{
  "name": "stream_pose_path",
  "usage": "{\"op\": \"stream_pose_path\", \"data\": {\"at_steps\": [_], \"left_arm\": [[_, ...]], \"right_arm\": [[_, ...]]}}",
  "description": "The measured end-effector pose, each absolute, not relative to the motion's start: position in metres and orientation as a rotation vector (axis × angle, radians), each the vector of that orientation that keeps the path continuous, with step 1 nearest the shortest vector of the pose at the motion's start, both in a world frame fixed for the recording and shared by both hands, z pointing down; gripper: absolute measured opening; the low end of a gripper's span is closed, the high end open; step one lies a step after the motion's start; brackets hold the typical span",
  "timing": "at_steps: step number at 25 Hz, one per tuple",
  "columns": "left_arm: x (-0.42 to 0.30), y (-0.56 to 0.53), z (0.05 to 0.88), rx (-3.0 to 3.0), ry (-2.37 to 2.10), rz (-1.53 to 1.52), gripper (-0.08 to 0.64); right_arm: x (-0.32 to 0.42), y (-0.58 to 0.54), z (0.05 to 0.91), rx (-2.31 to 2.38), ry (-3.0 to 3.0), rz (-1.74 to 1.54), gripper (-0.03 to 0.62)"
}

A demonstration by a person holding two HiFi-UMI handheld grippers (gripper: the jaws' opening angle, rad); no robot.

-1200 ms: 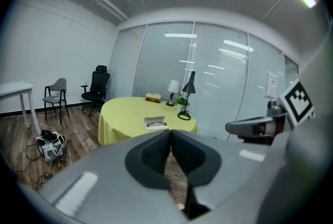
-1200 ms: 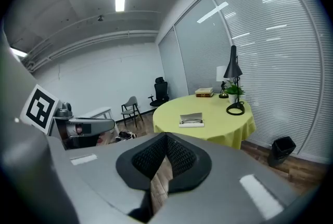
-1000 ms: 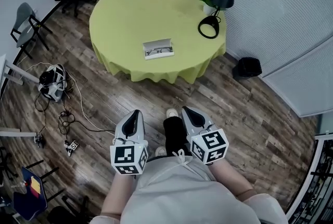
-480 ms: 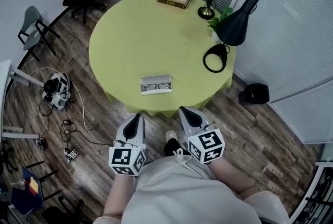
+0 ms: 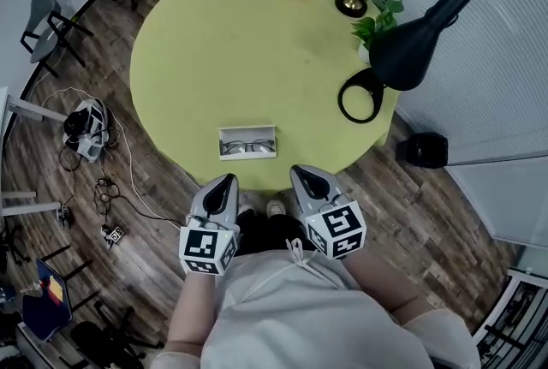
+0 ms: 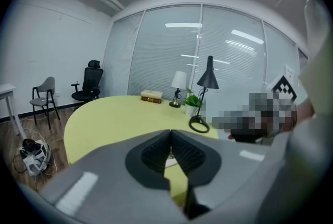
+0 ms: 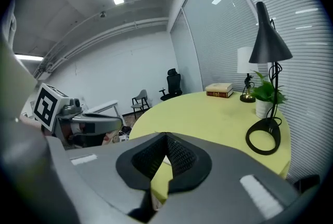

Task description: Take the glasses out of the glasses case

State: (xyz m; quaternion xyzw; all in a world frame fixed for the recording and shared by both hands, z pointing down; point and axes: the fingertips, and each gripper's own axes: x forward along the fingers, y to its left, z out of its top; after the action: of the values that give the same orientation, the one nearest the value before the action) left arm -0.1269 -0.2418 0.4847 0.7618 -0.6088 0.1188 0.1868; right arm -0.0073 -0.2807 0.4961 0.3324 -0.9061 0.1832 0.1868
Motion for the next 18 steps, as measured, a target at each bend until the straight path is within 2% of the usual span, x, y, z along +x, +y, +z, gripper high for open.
{"op": "stream_pose_path", "data": {"at_steps": [5, 11, 15, 18], "left_arm": [[-0.137, -0.273, 0.507, 2.158, -1.664, 0.409, 0.006], [-0.143, -0.299, 0.550, 2.183, -1.526, 0.655, 0.009], [-0.137, -0.313, 0.581, 2.214, -1.366, 0.774, 0.063], [-0.132, -0.318, 0.603, 2.233, -1.255, 0.916, 0.079]], "right_arm": [[-0.020, -0.294, 0.520, 0.908, -2.491, 0.573, 0.000], [-0.037, -0.310, 0.539, 0.913, -2.429, 0.638, 0.000], [-0.045, -0.316, 0.560, 0.890, -2.385, 0.679, 0.000], [-0.047, -0.318, 0.576, 0.870, -2.346, 0.697, 0.000]]}}
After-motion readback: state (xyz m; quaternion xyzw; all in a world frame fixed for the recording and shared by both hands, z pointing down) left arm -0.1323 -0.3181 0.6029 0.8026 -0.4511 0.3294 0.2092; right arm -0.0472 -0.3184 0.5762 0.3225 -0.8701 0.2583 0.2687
